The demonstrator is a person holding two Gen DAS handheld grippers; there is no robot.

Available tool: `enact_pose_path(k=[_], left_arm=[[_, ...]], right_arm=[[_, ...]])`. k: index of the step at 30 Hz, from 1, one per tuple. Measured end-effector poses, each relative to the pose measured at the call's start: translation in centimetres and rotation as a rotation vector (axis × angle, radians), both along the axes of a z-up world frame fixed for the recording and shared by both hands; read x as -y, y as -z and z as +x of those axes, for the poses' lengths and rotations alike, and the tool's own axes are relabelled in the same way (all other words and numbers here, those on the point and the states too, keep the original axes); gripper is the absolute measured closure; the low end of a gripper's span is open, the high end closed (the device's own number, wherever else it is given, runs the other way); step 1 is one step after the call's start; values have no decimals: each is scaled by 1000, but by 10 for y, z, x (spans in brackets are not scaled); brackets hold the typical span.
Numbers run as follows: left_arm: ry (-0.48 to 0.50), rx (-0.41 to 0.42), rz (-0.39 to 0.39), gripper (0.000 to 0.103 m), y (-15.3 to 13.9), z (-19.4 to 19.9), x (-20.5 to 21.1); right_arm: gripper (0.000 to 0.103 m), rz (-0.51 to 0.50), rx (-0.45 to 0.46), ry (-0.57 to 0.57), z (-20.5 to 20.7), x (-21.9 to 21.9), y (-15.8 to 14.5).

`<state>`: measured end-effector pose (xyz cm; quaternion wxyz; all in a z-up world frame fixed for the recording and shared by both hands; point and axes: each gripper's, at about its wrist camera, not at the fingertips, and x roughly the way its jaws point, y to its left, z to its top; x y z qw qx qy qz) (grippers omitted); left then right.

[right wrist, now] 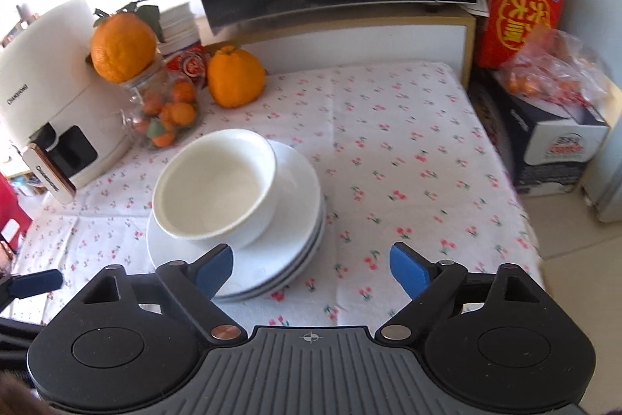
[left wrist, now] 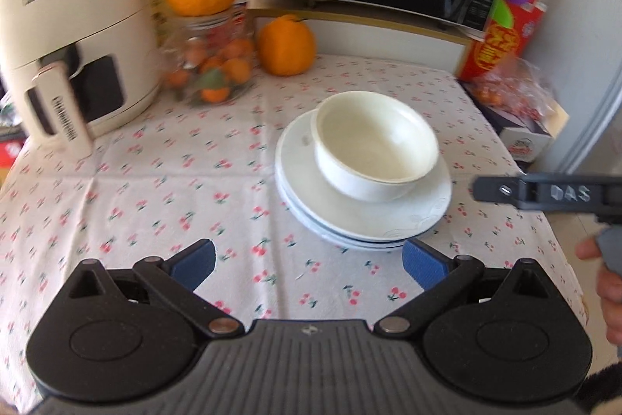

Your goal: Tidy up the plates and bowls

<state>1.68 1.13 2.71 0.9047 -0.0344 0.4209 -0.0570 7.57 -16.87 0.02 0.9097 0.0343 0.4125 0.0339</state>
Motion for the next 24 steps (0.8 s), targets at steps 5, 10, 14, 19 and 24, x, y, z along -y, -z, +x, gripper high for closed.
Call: enact_pose_path(k=[5, 10, 14, 19, 24], left_arm=[[-78, -21, 19, 0, -5, -10, -6], [-129, -53, 40, 0, -5, -19, -10], [-153, -62, 54, 0, -5, -22, -12], [-145, -48, 119, 0, -5, -22, -11], [-135, -56, 125, 0, -4, -20, -13]], right_arm=[[8, -31, -24, 62, -15, -5, -7], [2, -72, -5, 48, -31, -17, -10], [2, -89, 10, 62, -34, -25, -6], [2, -76, 15, 55, -32, -29, -5], [2, -117, 41, 32, -32, -40, -6]])
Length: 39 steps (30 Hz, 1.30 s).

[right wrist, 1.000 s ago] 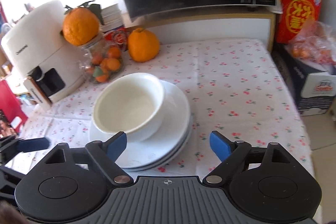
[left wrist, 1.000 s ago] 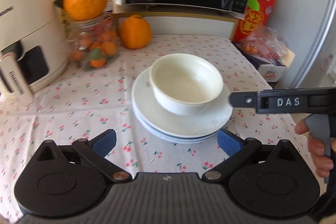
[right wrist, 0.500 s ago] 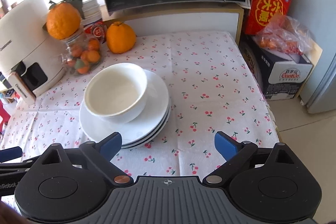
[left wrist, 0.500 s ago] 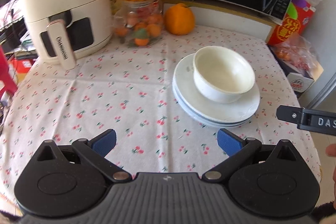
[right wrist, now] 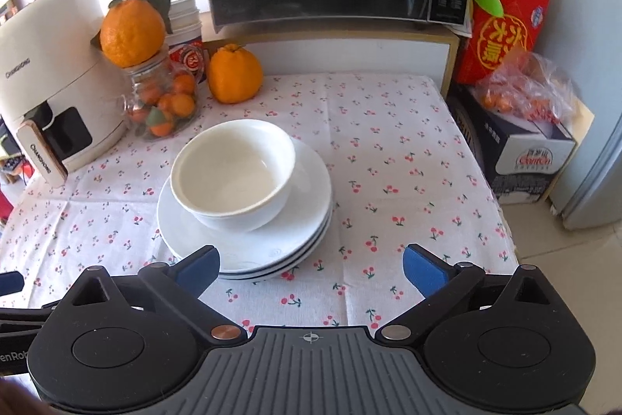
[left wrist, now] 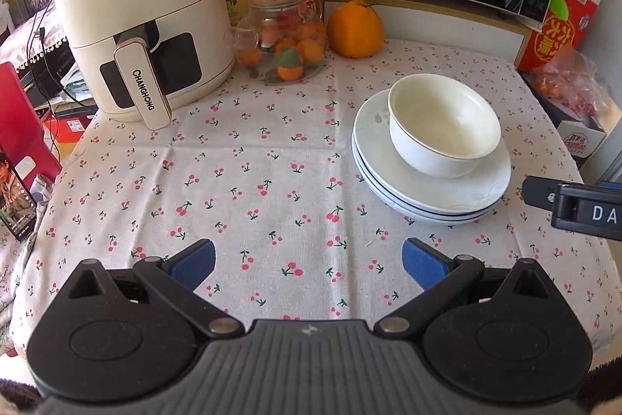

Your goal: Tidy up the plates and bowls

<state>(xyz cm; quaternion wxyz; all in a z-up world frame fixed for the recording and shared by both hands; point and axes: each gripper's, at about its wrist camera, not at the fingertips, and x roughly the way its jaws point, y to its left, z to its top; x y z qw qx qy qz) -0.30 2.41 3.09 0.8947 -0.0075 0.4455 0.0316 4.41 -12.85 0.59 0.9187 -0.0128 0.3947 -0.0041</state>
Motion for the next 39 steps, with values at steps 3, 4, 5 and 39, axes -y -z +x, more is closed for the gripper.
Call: enact_pose_path(k=[3, 4, 5, 39], left_arm=[[1, 2, 2, 0, 1, 2, -2], [-1, 2, 3, 0, 1, 2, -2], [-2, 4, 4, 0, 1, 3, -3], [12, 10, 17, 0, 3, 5, -1]], right_arm=[[2, 2, -2, -19, 2, -6, 3], [2, -1, -1, -22, 2, -7, 5], [2, -5, -1, -25, 3, -8, 6], [1, 1, -17, -36, 5, -8, 13]])
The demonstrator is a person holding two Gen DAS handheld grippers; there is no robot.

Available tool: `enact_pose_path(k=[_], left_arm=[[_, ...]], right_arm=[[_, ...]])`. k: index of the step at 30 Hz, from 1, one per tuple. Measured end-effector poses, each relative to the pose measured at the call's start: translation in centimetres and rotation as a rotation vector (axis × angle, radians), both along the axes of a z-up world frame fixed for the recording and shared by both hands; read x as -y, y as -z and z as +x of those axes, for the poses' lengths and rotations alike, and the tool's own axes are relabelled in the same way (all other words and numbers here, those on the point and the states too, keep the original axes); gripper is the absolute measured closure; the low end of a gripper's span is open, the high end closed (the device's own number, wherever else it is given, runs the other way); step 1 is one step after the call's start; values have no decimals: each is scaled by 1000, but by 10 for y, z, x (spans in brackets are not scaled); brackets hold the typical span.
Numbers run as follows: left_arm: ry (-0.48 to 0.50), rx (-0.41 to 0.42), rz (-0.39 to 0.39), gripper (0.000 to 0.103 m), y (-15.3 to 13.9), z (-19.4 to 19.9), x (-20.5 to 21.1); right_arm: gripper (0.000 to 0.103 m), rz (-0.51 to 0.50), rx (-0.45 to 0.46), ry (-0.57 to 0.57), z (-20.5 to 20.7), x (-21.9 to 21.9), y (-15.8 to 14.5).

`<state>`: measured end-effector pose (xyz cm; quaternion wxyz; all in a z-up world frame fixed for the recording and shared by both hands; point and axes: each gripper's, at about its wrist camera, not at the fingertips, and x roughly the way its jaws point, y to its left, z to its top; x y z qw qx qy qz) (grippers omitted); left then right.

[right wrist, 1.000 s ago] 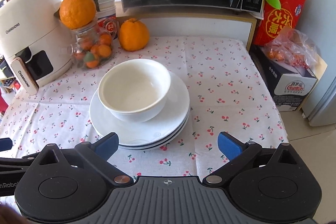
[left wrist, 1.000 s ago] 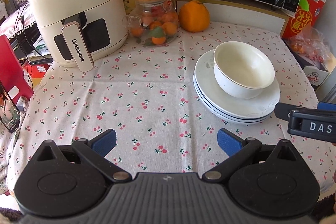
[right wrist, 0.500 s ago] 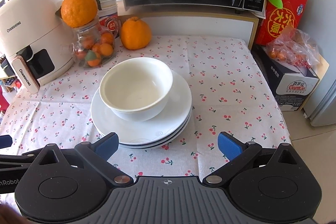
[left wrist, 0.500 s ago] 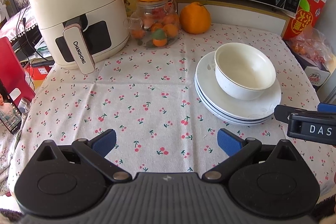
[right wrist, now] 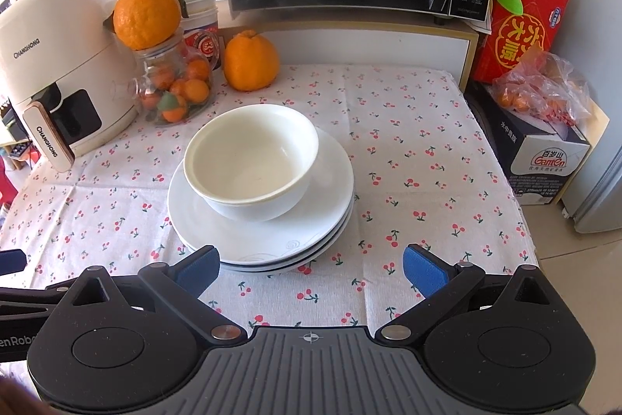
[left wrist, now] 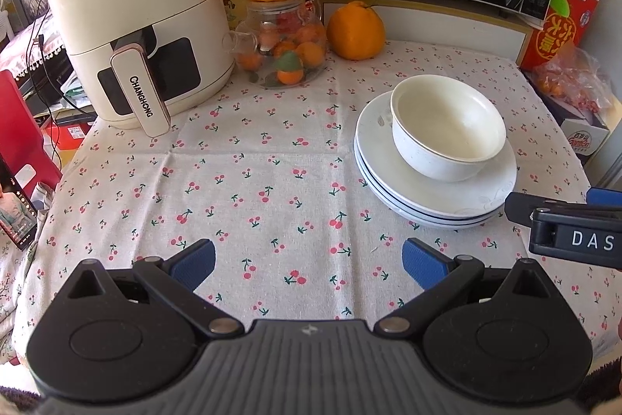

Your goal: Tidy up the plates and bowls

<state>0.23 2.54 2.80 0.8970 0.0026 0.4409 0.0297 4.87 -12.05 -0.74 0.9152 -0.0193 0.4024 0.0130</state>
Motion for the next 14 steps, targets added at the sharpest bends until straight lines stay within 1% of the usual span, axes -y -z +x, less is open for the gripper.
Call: enact_pose_path(k=[7, 14], left_arm=[[4, -1, -6, 0, 0, 0, -1], [21, -14, -31, 0, 0, 1, -2]], right_arm=[[1, 1, -4, 1, 1, 0, 1], [1, -2, 1, 6, 2, 1, 1]])
